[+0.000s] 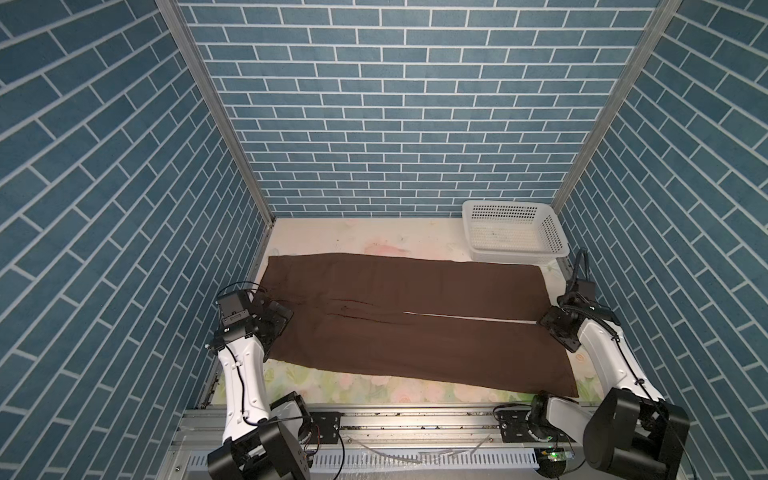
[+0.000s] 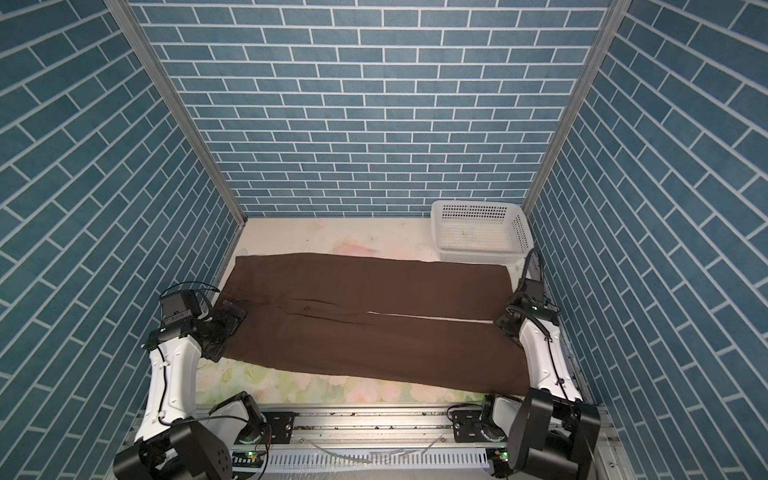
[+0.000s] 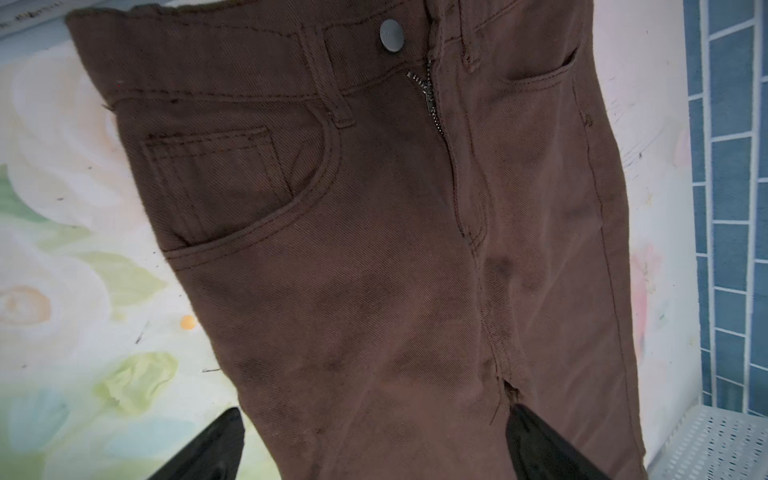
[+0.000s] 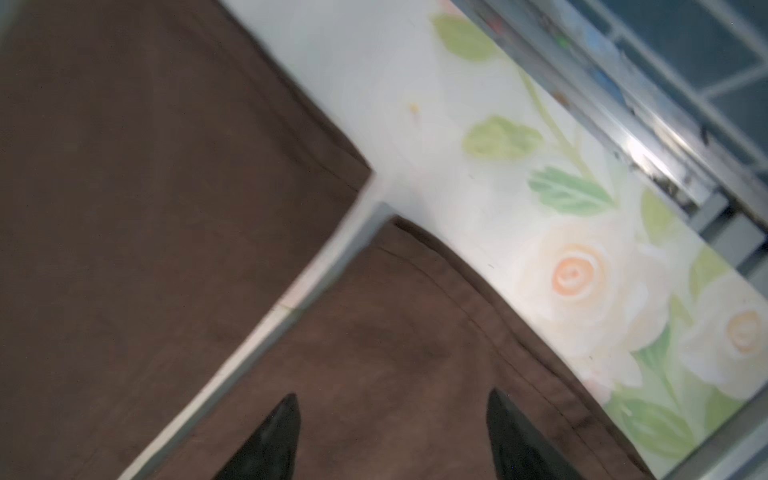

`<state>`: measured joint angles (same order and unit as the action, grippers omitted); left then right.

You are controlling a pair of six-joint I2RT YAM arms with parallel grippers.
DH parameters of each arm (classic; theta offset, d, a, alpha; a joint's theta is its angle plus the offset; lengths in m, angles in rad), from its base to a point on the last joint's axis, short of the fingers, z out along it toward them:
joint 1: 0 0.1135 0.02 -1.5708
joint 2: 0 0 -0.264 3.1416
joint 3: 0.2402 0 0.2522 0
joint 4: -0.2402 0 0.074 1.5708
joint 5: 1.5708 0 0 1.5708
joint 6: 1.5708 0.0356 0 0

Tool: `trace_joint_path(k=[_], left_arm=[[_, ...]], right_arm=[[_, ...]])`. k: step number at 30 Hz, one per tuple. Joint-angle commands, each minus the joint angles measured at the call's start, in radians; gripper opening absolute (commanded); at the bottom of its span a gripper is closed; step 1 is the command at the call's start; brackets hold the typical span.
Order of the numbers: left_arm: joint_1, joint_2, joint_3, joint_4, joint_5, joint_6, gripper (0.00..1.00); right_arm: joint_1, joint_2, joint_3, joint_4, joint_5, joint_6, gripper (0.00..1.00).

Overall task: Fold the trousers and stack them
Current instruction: 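Hold the waist corner and hem corner, pulling the trousers taut with both grippers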

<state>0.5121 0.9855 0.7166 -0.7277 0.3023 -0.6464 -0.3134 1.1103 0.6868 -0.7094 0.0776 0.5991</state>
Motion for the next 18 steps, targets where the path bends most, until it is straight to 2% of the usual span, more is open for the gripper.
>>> trace_joint_path(k=[1, 3, 4, 5, 6, 12, 18], left_arm=[[0.024, 0.031, -0.01, 0.075, 0.058, -0.005, 0.99], [0.035, 0.045, -0.008, 0.1, 0.076, -0.01, 0.99], [0.038, 0.049, -0.008, 0.11, 0.083, -0.01, 0.99], [0.039, 0.051, -0.008, 0.116, 0.088, -0.006, 0.99], [0.04, 0.054, -0.008, 0.119, 0.088, -0.004, 0.99], [0.045, 0.052, -0.015, 0.126, 0.095, 0.004, 0.96], [0.046, 0.058, -0.054, 0.148, 0.115, -0.004, 0.95]], right_arm=[[-0.1, -0.032, -0.057, -0.098, -0.068, 0.07, 0.75], [-0.116, -0.058, -0.069, -0.123, 0.004, 0.058, 0.77], [-0.122, -0.075, -0.075, -0.135, 0.037, 0.063, 0.85], [-0.127, -0.091, -0.08, -0.135, 0.041, 0.073, 0.97], [-0.131, -0.1, -0.08, -0.137, 0.042, 0.081, 0.99], [-0.222, -0.147, -0.105, -0.139, 0.042, 0.16, 0.97], [-0.337, -0.162, -0.173, -0.072, -0.057, 0.219, 0.91]])
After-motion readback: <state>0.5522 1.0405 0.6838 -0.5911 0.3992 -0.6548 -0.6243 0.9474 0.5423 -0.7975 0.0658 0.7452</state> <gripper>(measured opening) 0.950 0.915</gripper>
